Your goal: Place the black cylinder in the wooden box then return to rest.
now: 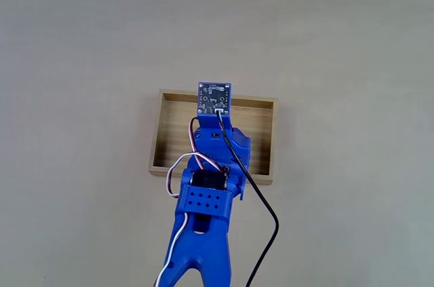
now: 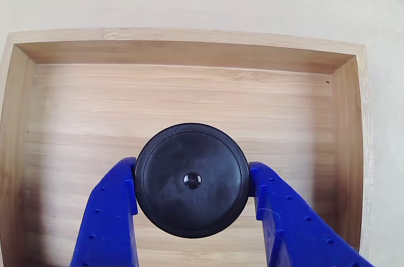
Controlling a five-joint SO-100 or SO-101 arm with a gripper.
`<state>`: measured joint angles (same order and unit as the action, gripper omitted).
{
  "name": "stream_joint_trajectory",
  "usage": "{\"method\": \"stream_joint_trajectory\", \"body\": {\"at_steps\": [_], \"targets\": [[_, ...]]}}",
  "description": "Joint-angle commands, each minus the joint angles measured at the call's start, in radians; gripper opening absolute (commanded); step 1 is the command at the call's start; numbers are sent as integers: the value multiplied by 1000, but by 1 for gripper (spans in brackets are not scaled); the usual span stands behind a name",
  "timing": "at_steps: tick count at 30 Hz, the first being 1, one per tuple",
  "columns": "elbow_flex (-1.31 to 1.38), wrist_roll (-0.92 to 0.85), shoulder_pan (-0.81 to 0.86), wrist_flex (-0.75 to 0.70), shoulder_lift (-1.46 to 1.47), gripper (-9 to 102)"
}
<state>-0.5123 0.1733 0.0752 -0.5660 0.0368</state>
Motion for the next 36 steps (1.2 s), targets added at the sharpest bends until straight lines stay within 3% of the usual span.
{"method": "stream_joint_trajectory", "body": {"at_steps": [1, 13, 20, 36], "targets": [[17, 5, 5, 40, 18, 17], [5, 26, 6, 40, 14, 18], [-9, 63, 15, 40, 41, 28], [-20, 86, 40, 37, 178, 30]]}}
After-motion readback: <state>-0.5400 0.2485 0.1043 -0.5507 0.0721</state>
